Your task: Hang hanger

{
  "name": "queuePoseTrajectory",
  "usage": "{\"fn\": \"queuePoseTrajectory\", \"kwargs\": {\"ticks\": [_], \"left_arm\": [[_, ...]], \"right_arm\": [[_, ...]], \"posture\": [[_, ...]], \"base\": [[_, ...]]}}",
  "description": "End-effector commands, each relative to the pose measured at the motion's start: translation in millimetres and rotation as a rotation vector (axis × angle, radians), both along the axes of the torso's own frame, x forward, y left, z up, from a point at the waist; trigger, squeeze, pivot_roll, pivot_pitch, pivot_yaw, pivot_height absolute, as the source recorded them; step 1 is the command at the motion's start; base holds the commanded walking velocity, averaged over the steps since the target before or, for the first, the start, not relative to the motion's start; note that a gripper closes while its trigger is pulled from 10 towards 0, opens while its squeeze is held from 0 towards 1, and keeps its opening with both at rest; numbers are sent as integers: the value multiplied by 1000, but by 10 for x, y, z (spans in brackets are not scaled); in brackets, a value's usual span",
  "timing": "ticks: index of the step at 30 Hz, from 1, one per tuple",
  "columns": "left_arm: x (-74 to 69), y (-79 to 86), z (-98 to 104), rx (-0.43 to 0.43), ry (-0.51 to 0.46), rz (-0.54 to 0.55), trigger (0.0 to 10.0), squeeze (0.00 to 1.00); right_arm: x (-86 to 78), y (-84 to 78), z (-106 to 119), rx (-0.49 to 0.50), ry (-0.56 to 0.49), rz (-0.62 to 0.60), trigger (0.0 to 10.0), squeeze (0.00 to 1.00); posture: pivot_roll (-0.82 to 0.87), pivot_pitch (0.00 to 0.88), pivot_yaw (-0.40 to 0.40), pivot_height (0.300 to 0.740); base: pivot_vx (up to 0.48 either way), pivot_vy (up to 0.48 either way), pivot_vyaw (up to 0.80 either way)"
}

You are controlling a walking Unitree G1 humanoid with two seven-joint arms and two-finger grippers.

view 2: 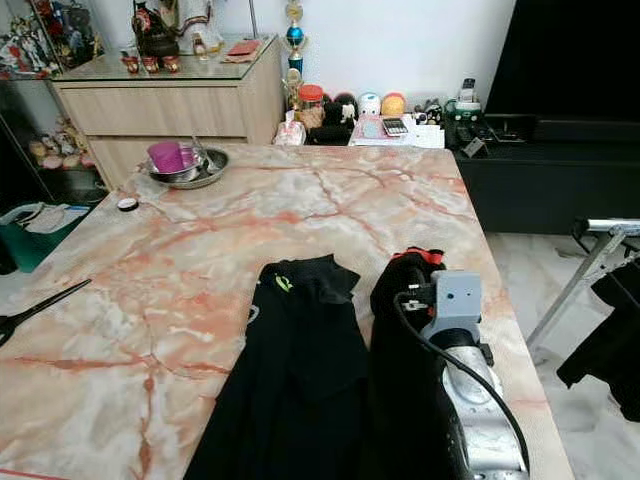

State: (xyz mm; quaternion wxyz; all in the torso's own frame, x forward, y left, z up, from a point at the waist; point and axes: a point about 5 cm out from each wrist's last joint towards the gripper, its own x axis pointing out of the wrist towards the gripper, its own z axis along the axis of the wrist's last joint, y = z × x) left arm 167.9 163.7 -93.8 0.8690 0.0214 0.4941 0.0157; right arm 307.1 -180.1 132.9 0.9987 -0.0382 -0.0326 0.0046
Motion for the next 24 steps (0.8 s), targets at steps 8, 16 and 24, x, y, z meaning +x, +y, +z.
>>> {"fn": "queuePoseTrajectory", "kwargs": {"ticks": [8,16,24], "left_arm": [[-195,-32,-85,-13,80,-32,10000,0],[-212,-29,-91,-14,82,-38,10000,0],[-214,-26,-91,-16,79,-38,10000,0]], "right_arm": [[-140,20,-173,14,98,-55,10000,1000],[-167,42,-140,34,78,-52,10000,0],[-171,62,-148,40,81,-54,10000,0]], "posture": [[91,53,18,740],[91,44,17,740],[95,39,16,740]], "base": [[0,0,0],[0,0,0],[0,0,0]]}}
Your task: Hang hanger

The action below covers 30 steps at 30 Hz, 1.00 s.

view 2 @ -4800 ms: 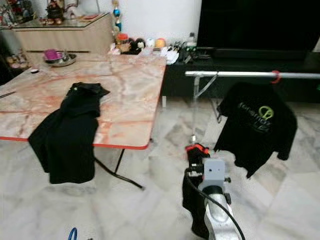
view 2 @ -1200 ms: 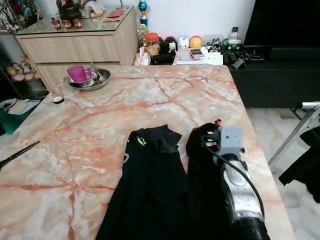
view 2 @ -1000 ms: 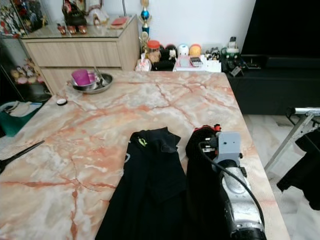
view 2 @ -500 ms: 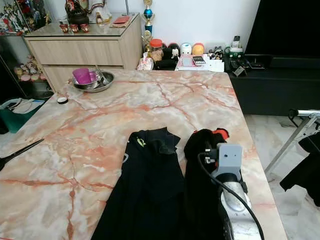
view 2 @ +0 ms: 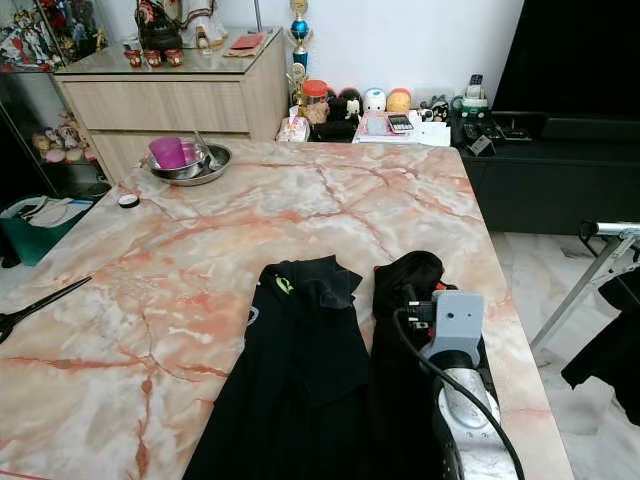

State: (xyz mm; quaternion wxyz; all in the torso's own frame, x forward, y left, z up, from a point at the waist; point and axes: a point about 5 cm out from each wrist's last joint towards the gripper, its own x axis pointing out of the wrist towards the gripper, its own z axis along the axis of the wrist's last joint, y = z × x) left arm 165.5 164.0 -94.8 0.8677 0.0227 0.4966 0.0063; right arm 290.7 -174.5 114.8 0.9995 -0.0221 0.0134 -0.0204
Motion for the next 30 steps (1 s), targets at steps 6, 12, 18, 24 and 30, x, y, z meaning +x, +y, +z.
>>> {"fn": "queuePoseTrajectory", "kwargs": {"ticks": [6,12,18,24,30], "left_arm": [[-182,-26,-77,-10,68,-18,10000,0],[-173,-23,-74,-14,65,-16,10000,0],[-169,-19,-72,-14,65,-14,10000,0],[-162,-12,-69,-12,64,-15,10000,0],[-159,-11,-68,-12,63,-15,10000,0]], "right_arm": [[10,-6,57,5,-15,-7,10000,0],[31,-2,61,3,-15,-8,10000,0],[39,3,59,3,-14,-6,10000,0],[57,0,73,-2,-19,-11,10000,0],[73,-34,85,-2,-23,-23,10000,0]], "posture": [[96,51,13,740],[99,62,10,740],[103,65,9,740],[100,72,11,740],[103,76,9,740]], "base": [[0,0,0],[-248,0,0],[-351,0,0],[-346,0,0],[-341,0,0]]}}
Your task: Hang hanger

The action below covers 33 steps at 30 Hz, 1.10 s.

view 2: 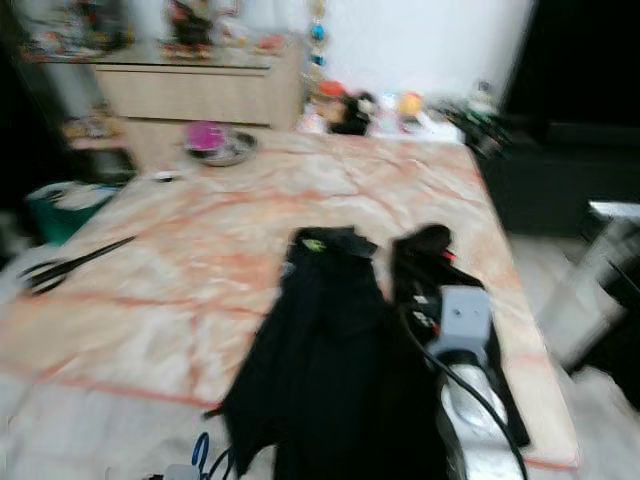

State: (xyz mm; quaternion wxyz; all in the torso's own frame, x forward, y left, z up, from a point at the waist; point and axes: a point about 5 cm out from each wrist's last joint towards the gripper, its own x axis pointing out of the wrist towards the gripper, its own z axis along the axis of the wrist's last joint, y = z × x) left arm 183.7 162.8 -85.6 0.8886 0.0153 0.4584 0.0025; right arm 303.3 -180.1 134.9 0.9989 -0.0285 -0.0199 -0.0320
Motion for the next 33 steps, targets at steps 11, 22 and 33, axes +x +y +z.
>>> {"fn": "queuePoseTrajectory", "kwargs": {"ticks": [11,22,33], "left_arm": [[-330,6,-155,7,146,-16,10000,0],[-324,5,-153,21,148,-39,10000,0],[-316,5,-151,38,151,-68,10000,0]], "right_arm": [[-40,-13,-132,16,47,-21,10000,0],[-58,-108,-226,66,80,-87,10000,0],[-33,-151,-225,96,76,-140,10000,0]], "posture": [[103,83,10,740],[105,89,7,740],[107,92,7,740]], "base": [[-335,0,0],[-54,0,0],[0,-294,-205]]}}
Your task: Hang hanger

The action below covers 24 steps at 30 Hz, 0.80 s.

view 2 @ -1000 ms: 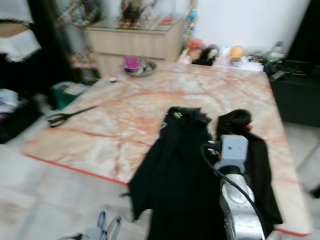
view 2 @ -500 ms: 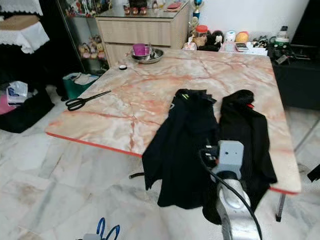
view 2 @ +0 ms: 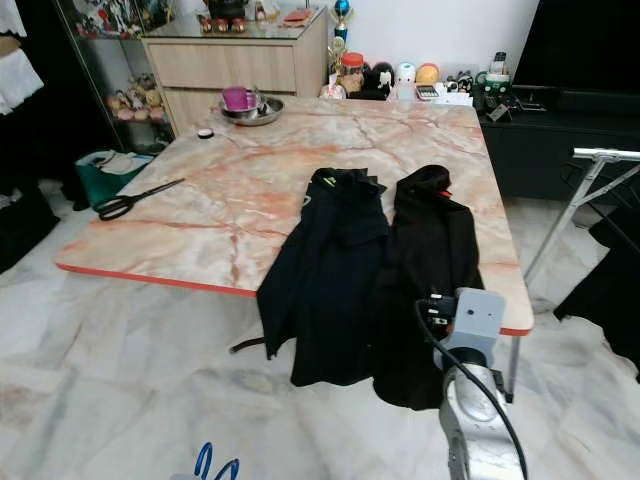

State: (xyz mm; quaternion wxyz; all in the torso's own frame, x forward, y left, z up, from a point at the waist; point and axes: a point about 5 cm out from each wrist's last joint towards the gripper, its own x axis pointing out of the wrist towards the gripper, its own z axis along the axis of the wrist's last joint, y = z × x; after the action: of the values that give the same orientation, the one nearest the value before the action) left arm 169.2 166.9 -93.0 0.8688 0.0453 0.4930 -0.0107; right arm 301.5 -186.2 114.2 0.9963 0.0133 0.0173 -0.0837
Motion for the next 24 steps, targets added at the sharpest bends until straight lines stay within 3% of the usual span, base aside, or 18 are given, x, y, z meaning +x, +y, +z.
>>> {"fn": "queuePoseTrajectory", "kwargs": {"ticks": [1,4,16,24], "left_arm": [[-170,-36,-77,-2,71,-18,10000,0],[-171,-36,-77,-2,71,-19,10000,0],[-163,-34,-74,-2,70,-23,10000,0],[-161,-32,-73,-1,69,-24,10000,0]], "right_arm": [[-13,-88,-22,1,12,-33,10000,0],[-15,-83,-20,-3,3,-31,10000,0],[-24,-114,-137,19,34,-37,10000,0],[-148,-308,-674,64,208,-86,10000,0]], "posture": [[106,93,7,740],[108,92,7,740],[108,95,9,740],[106,95,10,740]], "base": [[0,-480,-788],[0,-480,-542],[0,-480,0],[0,-480,0]]}}
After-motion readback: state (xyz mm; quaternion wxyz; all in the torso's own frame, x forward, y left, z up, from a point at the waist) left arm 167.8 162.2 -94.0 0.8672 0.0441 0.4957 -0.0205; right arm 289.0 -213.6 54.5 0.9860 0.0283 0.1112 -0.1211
